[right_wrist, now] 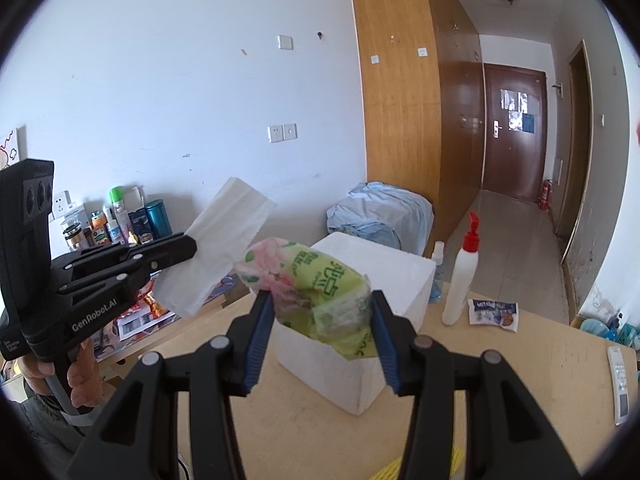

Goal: Organize soft objects
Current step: 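Lower the paper towel into the foam box and open the left gripper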

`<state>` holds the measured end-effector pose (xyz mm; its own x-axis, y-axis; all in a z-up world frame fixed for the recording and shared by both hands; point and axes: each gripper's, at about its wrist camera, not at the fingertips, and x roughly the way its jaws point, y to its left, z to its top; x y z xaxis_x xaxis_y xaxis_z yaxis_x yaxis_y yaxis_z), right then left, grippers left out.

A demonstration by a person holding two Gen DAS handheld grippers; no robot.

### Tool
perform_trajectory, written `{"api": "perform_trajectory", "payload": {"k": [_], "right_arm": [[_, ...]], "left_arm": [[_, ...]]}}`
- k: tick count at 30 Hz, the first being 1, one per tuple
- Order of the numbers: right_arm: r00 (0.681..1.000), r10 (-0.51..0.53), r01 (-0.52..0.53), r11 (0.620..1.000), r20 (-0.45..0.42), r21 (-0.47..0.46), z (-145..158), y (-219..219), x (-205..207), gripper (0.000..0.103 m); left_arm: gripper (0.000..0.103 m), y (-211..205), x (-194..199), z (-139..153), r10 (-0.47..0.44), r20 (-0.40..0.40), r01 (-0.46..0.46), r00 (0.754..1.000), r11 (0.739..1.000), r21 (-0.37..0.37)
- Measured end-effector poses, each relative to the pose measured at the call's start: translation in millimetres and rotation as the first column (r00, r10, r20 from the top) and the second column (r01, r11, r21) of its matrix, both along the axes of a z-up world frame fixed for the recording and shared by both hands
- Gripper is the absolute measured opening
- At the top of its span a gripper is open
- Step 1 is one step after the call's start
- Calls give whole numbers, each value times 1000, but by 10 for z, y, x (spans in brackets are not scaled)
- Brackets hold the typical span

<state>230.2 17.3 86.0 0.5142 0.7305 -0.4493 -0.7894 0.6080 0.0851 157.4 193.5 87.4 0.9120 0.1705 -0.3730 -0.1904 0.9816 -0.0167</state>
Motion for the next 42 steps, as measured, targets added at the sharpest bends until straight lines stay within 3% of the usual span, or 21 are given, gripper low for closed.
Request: {"api": "perform_trajectory", "payload": {"k": [28,42], "right_arm": [[998,-7,2,996,-67,-85,-211,461,840,53],[996,-29,20,995,-88,-101,-265,477,958,53]], "left_arm": [[2,322,1216,-345,-60,-118,54,991,997,-53],[2,288,1440,-471,-86,-163,78,983,996,-52]]}}
